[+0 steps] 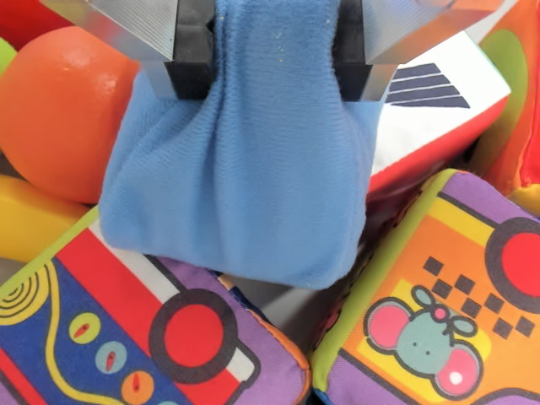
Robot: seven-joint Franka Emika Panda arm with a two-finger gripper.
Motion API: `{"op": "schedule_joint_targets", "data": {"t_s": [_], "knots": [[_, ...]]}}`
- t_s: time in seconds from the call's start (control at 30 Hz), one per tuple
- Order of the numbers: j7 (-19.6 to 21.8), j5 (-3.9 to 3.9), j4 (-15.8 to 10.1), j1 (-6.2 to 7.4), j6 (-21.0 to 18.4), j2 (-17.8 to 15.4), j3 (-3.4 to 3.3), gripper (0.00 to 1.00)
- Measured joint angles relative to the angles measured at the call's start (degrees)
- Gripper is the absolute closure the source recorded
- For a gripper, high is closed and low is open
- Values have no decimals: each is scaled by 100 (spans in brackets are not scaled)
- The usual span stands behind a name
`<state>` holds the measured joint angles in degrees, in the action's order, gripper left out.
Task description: Pick an object from the bin
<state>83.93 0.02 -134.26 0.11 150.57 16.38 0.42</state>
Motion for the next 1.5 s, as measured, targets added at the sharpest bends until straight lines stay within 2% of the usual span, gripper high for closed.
{"op": "schedule_joint_targets", "data": {"t_s": [0.57, 1.0, 1.5], "knots": [[0, 0, 1, -4, -79, -90, 0, 100], [0, 0, 3, -4, -498, -515, 1, 100], [0, 1, 120, -4, -1238, -1141, 2, 100]]}}
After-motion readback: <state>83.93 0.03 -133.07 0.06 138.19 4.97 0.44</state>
